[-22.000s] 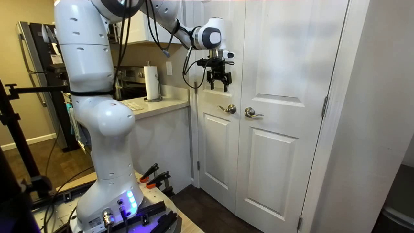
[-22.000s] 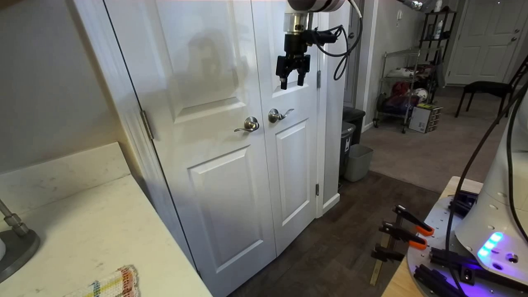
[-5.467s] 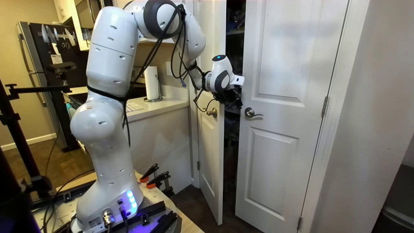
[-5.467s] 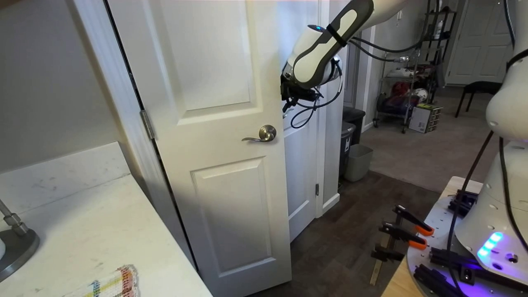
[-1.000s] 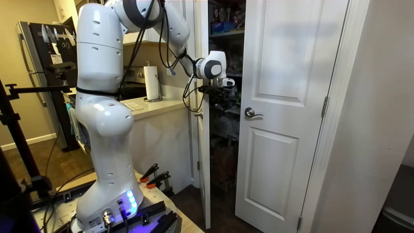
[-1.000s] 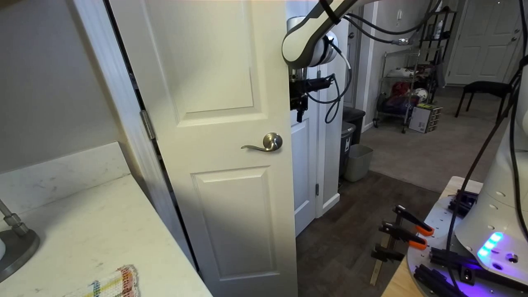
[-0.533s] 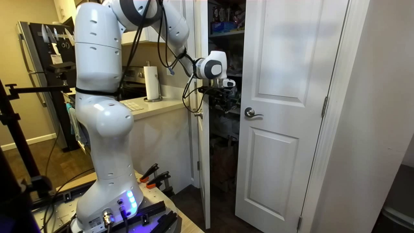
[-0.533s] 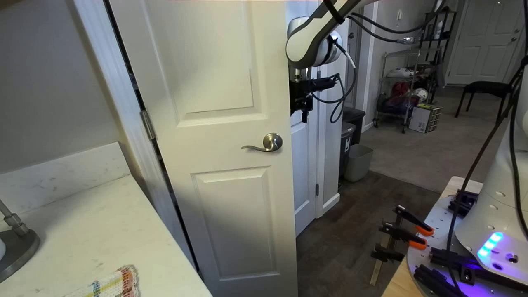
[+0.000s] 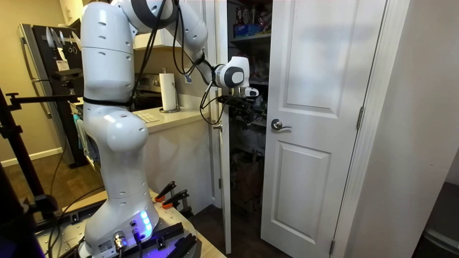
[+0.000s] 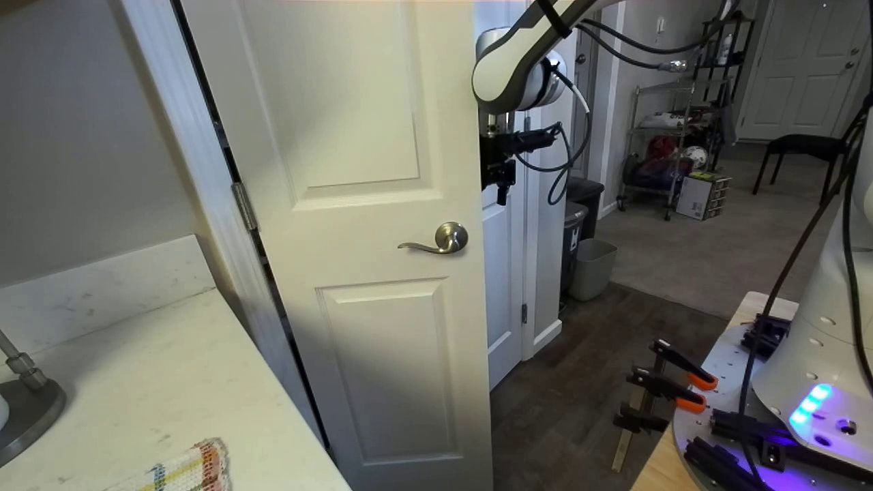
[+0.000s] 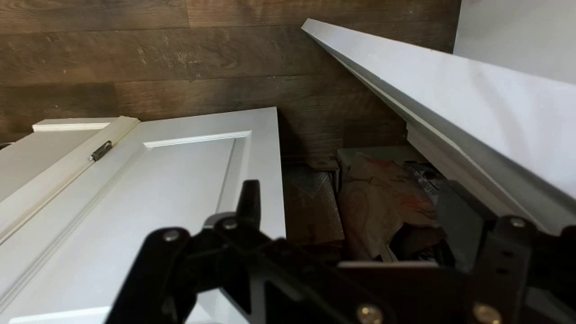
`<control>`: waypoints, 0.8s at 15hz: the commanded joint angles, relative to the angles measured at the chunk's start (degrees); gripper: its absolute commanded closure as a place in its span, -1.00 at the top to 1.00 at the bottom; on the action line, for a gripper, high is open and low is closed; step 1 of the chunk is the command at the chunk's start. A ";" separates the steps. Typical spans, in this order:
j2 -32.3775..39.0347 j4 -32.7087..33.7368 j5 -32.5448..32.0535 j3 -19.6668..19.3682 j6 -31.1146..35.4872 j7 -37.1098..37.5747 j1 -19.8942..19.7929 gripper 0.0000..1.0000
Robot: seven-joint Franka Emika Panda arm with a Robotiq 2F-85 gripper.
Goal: Open the closet door
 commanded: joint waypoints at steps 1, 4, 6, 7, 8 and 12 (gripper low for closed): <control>-3.04 -3.10 3.10 1.16 0.32 -4.87 0.09 1.00; -4.78 -4.19 2.77 1.64 -0.58 -4.90 0.46 1.00; -6.32 -5.00 2.91 2.18 -1.54 -4.74 0.85 1.00; -7.01 -5.45 3.13 2.45 -1.93 -4.99 1.03 1.00; -7.66 -5.90 3.03 2.58 -2.22 -4.82 1.24 1.00; -11.67 -8.46 6.20 3.21 -2.34 -7.42 2.27 1.00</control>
